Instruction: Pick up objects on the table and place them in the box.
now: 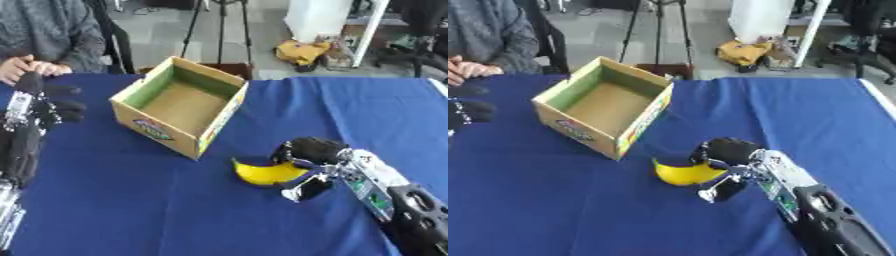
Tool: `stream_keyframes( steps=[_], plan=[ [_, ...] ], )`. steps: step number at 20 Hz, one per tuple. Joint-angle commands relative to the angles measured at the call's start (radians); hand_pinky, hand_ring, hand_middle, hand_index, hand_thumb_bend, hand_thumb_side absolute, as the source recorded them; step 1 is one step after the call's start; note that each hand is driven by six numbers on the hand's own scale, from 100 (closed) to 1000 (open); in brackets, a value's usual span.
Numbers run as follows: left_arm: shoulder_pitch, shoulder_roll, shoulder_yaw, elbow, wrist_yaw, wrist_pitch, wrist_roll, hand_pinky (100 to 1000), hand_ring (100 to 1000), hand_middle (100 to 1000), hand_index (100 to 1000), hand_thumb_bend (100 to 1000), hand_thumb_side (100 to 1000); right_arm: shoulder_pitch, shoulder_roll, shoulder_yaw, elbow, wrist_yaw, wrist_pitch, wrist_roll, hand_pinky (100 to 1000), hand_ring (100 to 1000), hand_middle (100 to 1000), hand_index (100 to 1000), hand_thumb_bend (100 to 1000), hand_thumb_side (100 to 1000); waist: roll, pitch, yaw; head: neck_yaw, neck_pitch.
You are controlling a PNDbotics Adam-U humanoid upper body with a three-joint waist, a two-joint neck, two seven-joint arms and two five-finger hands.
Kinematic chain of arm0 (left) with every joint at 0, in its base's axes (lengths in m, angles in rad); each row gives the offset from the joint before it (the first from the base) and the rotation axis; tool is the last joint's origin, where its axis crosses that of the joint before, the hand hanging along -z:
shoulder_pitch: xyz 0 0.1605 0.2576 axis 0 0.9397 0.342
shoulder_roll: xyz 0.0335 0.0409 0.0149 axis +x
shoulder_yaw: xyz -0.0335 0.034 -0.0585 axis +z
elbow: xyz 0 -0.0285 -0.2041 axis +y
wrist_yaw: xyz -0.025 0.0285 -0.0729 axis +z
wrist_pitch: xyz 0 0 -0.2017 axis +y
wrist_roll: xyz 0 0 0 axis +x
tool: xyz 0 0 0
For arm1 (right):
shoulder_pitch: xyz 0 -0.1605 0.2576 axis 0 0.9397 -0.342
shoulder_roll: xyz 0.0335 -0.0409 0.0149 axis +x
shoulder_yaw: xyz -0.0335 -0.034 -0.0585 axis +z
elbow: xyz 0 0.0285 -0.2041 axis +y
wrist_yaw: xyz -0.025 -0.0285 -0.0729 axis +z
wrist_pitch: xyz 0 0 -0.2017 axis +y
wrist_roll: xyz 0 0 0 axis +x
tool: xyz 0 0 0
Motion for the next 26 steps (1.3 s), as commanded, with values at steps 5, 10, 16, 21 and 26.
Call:
stream_keyframes(
  steps=[5,10,16,21,26],
  plan=[
    [-0.01,0.006,-0.005,-0.013,0.002,0.0,-0.01,675,663,703,706,349,1000,-0.088,-0.036,-0.088,-0.03,-0.002,0.071,-0.036,666,518,500,575,100,374,0.0,-0.02,0.019,-0.013,-0.014],
    [-0.034,-0.018,-0.026,-0.013,0.012,0.002,-0.03,675,663,703,702,352,1000,-0.153,-0.035,-0.157,0.035,0.03,0.122,-0.076,665,520,501,574,100,357,-0.001,-0.021,0.073,-0.047,-0.029],
    [-0.076,-0.042,-0.051,-0.017,0.023,0.003,-0.056,676,662,703,700,355,1000,-0.243,-0.008,-0.241,0.176,0.099,0.19,-0.135,664,523,502,582,100,366,-0.013,-0.002,0.17,-0.119,-0.066],
    [-0.113,-0.06,-0.073,-0.022,0.032,0.006,-0.079,676,662,703,700,357,1000,-0.299,0.029,-0.276,0.278,0.141,0.213,-0.182,666,534,513,603,100,388,-0.021,0.01,0.251,-0.191,-0.091],
    [-0.143,-0.079,-0.087,-0.029,0.041,0.007,-0.096,676,662,702,700,360,1000,-0.326,0.085,-0.279,0.338,0.178,0.209,-0.195,675,558,534,630,100,417,-0.028,0.022,0.312,-0.252,-0.116]
  ],
)
